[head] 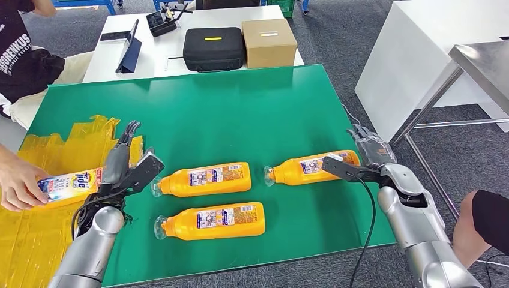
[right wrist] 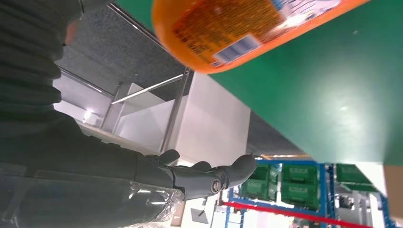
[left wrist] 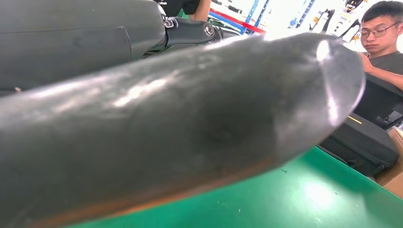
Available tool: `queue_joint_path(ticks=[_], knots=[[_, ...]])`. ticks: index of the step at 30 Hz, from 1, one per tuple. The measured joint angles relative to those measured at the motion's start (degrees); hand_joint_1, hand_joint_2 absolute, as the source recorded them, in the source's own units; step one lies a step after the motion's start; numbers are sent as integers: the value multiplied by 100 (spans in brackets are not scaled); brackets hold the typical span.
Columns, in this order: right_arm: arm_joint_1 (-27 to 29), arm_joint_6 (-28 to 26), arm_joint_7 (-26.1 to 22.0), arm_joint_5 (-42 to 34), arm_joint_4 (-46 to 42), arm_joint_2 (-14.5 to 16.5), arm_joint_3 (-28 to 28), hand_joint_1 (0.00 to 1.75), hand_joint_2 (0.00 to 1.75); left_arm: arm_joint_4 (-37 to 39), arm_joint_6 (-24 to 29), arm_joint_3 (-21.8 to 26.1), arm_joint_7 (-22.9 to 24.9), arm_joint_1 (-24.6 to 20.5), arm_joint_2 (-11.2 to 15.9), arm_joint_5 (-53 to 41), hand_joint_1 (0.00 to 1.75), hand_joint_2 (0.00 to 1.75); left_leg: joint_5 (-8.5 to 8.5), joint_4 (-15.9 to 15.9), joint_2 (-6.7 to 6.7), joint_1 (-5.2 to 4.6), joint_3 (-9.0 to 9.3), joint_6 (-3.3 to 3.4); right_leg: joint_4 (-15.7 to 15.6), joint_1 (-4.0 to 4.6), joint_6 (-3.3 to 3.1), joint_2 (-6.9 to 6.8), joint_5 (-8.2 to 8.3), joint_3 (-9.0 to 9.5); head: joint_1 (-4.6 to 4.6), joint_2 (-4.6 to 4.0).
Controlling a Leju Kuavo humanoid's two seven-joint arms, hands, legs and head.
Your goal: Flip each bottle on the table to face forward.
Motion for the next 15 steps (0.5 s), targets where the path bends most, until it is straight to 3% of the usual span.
queue_joint_path(ticks=[15], knots=[[-885, 696, -303, -67, 1800, 154, 802, 0, 175, 27, -70, -56, 48, -65, -35, 18, 0, 0, 2, 1, -8, 0, 1, 0, 0, 0, 0, -1, 0, 0, 0, -1]])
